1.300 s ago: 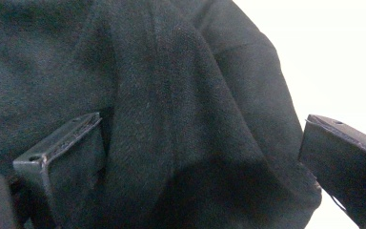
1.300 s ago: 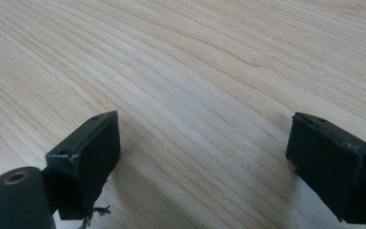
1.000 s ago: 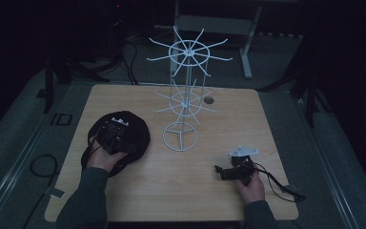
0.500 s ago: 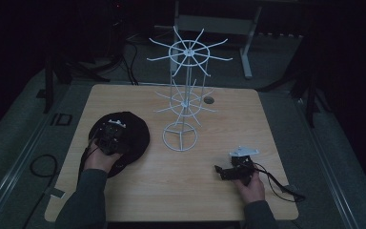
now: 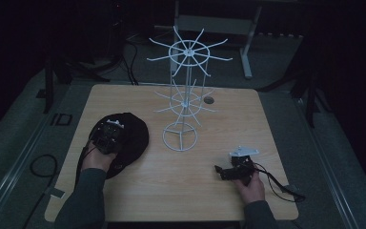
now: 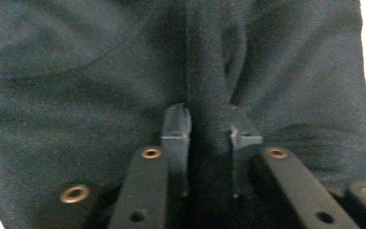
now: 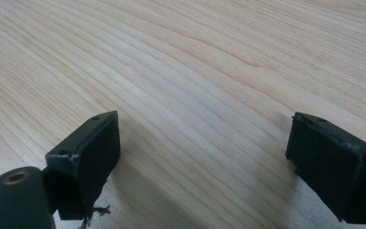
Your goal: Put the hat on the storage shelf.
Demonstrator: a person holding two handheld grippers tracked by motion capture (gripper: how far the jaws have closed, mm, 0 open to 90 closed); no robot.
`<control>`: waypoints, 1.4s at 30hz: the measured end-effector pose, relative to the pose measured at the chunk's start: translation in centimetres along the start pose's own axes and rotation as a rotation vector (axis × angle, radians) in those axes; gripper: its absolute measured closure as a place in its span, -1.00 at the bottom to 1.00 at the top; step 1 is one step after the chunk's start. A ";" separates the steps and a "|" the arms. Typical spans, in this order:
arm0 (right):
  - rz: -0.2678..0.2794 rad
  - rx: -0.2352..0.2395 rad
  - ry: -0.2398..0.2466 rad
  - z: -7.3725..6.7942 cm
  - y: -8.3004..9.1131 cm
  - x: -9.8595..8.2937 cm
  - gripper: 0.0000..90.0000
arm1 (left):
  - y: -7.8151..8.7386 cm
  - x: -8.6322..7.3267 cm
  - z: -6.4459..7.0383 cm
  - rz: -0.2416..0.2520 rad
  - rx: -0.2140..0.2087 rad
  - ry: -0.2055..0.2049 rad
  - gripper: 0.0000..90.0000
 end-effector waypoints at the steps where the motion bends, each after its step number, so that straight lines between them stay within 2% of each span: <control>1: 0.000 0.000 0.000 0.0 0.0 0.0 -0.76 | 0.1 0.0 -0.1 0.012 -0.006 0.006 0.82; 6: 0.000 0.000 0.000 0.0 0.0 0.0 -0.76 | 0.7 -0.5 -0.8 0.076 -0.066 0.043 0.87; 10: 0.000 0.000 0.000 0.0 0.0 0.0 -0.76 | 1.2 -0.9 -1.1 0.116 -0.093 0.053 0.88; 15: 0.001 0.000 0.000 0.0 0.0 0.0 -0.76 | 2.2 -1.1 -1.6 0.169 -0.100 0.059 0.88; 23: 0.000 0.000 -0.001 0.0 0.0 0.0 -0.76 | 3.6 -1.5 -2.1 0.213 -0.099 0.065 0.88; 30: 0.001 0.000 -0.001 0.0 0.0 0.0 -0.76 | 4.6 -1.9 -2.8 0.262 -0.102 0.086 0.88; 36: 0.001 0.001 -0.004 0.0 0.0 0.0 -0.76 | 5.6 -2.3 -3.4 0.314 -0.140 0.097 0.88; 42: 0.001 0.001 -0.004 0.0 0.0 0.0 -0.76 | 6.2 -2.5 -3.6 0.342 -0.160 0.109 0.89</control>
Point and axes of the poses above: each handheld gripper's, and its own axes: y roughly backward along the jaws, x roughly out of its top, z roughly to its right, the point moved 2 cm from there along -y, roughly forward along the jaws, and after that the axes turned 8 degrees about -z, right-handed, at the moved point
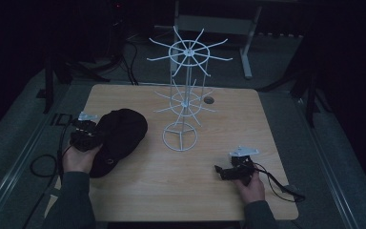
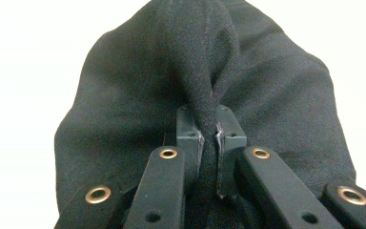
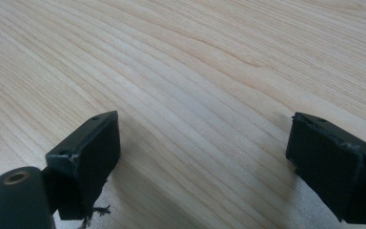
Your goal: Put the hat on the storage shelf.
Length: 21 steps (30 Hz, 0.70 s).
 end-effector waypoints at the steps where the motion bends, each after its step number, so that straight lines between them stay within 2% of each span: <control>1: 0.000 0.000 0.000 0.0 0.0 0.0 -0.76 | 0.1 0.0 0.0 0.005 -0.001 0.000 0.89; 6: 0.000 0.000 0.001 0.0 0.0 0.0 -0.76 | 0.7 0.1 0.0 0.037 -0.014 0.002 0.88; 9: -0.001 0.000 0.000 0.0 0.0 0.0 -0.76 | 1.1 0.2 0.0 0.057 -0.039 0.006 0.88; 21: -0.001 0.000 0.002 0.0 0.0 0.0 -0.76 | 2.1 0.5 0.5 0.093 -0.044 -0.003 0.88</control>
Point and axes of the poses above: each handheld gripper's, and its own axes: y roughly backward along the jaws, x roughly out of its top, z roughly to its right, the point moved 2 cm from there along -y, roughly forward along the jaws, and after that the axes turned 8 degrees about -z, right-handed, at the moved point
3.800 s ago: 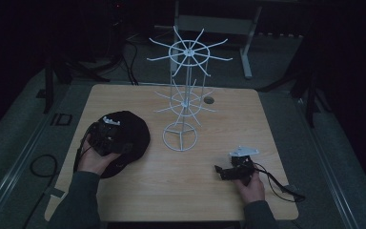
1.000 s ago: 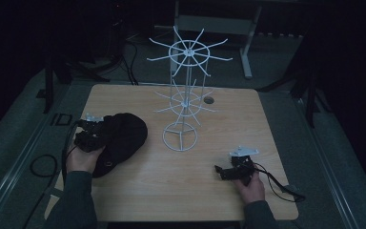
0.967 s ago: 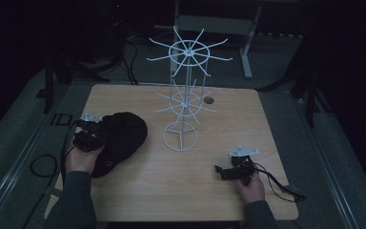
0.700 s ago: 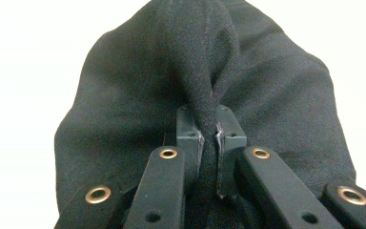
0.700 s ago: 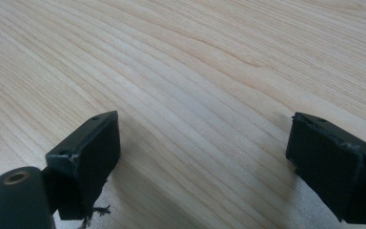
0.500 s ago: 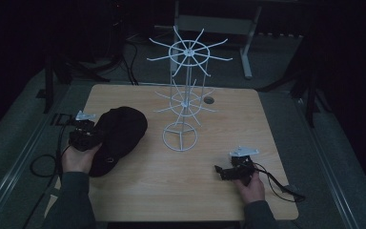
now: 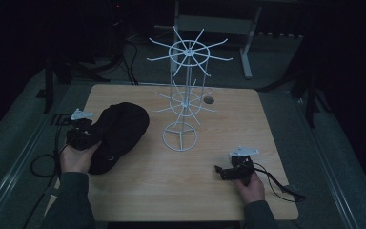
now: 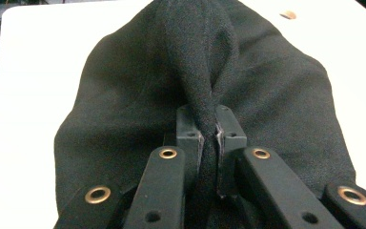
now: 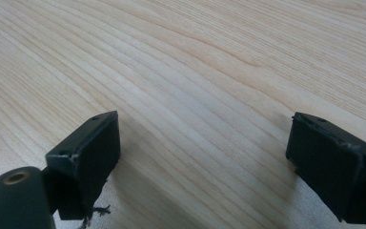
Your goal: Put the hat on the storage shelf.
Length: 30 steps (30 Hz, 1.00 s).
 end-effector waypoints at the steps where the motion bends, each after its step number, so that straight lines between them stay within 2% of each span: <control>1: 0.000 0.000 0.001 0.0 0.0 0.0 -0.76 | 0.1 0.1 0.0 0.004 -0.002 -0.001 0.88; 12: 0.001 -0.001 0.001 0.0 0.0 0.0 -0.76 | 1.2 0.6 0.5 0.048 -0.011 -0.002 0.88; 30: 0.000 0.000 -0.001 0.0 0.0 0.0 -0.76 | 3.0 1.2 0.8 0.136 -0.052 0.000 0.88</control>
Point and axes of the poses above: each handheld gripper's, and its own axes: y roughly backward along the jaws, x roughly out of its top, z roughly to its right, the point moved 2 cm from there along -y, roughly forward along the jaws, and after that the axes turned 8 degrees about -z, right-handed, at the moved point
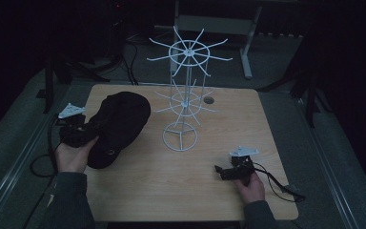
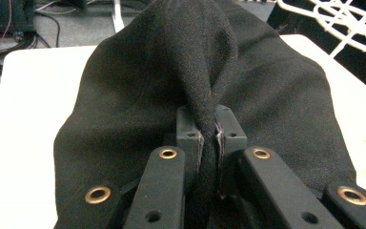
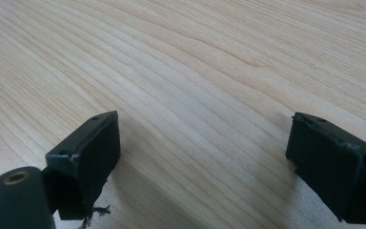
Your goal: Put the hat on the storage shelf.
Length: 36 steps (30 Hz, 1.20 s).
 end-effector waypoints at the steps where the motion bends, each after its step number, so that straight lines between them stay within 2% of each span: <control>1: 0.000 0.000 0.000 0.0 0.0 0.0 -0.76 | 0.1 0.0 0.0 0.004 -0.004 -0.001 0.88; 29: -0.001 0.000 0.003 0.0 0.0 0.0 -0.76 | 1.7 0.6 -0.5 0.101 -0.103 0.050 0.88; 36: -0.001 0.000 0.002 0.0 0.0 0.0 -0.76 | 2.1 0.8 -0.6 0.114 -0.119 0.050 0.88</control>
Point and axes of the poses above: each handheld gripper's, and its own axes: y roughly backward along the jaws, x roughly out of its top, z roughly to its right, the point moved 2 cm from there along -y, roughly forward along the jaws, and after that the axes turned 8 degrees about -z, right-handed, at the moved point
